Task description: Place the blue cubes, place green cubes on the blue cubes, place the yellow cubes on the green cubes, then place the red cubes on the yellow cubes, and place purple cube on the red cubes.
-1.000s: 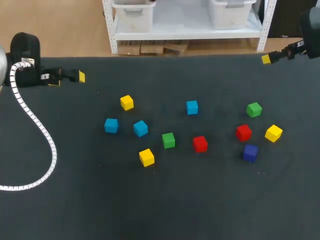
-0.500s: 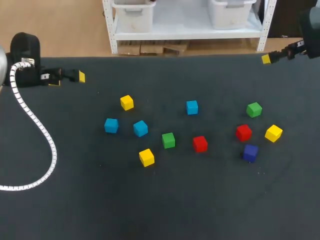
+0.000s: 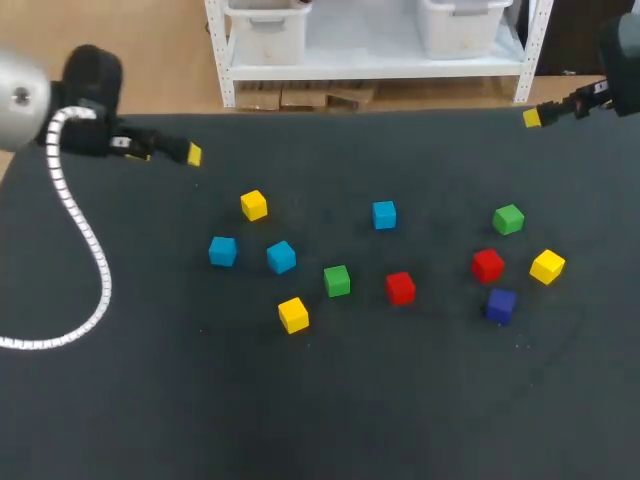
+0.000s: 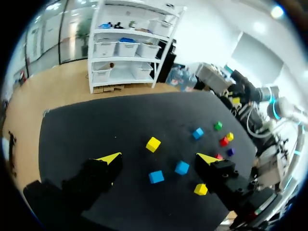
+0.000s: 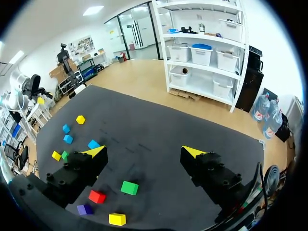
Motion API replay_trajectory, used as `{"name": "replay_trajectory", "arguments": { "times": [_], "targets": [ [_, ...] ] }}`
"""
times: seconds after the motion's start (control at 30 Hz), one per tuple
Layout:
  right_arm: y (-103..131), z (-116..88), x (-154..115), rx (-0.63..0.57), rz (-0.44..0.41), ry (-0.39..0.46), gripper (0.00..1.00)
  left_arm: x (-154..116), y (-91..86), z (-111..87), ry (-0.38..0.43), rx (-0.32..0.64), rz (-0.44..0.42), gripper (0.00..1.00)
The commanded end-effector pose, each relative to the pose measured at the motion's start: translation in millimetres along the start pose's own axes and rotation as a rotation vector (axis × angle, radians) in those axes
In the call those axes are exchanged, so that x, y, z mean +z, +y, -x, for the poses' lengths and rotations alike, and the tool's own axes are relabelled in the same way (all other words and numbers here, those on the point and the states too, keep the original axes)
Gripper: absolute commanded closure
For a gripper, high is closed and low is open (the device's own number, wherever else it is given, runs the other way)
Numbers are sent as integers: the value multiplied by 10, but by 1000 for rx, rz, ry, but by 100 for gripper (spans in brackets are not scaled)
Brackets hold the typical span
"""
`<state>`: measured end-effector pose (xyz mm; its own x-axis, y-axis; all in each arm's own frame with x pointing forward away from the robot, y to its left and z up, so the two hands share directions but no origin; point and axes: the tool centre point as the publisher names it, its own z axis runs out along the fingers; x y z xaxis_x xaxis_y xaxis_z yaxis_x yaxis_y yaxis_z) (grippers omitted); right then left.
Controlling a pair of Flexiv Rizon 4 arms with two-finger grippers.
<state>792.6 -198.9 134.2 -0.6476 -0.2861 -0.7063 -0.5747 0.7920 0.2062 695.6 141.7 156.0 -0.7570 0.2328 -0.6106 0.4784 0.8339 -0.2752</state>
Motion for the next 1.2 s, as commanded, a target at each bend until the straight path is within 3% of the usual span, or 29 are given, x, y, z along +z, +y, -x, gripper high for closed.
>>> {"name": "replay_trajectory", "arguments": {
  "times": [0.03,0.13,0.23,0.4,0.53,0.6,0.63,0.9,1.2],
  "targets": [
    [-12,-2,9,-1,5,-2,0,411,-39,24,324,16,174,0],
    [-12,-2,9,-1,5,-2,0,620,-26,-190,424,-107,183,0],
    [-12,-2,9,-1,5,-2,0,764,41,-353,453,-256,202,0],
    [-12,-2,9,-1,5,-2,0,890,2,-494,492,-354,230,0],
    [-12,-2,9,-1,5,-2,0,1031,-49,-575,549,-352,210,0],
    [-12,-2,9,-1,5,-2,0,1110,-71,-618,617,-343,213,0],
    [-12,-2,9,-1,5,-2,0,1124,-73,-630,617,-362,182,0],
    [-12,-2,9,-1,5,-2,0,1198,-34,-708,705,-338,229,0],
    [-12,-2,9,-1,5,-2,0,1180,-72,-830,736,-344,270,0]
  ]
}}
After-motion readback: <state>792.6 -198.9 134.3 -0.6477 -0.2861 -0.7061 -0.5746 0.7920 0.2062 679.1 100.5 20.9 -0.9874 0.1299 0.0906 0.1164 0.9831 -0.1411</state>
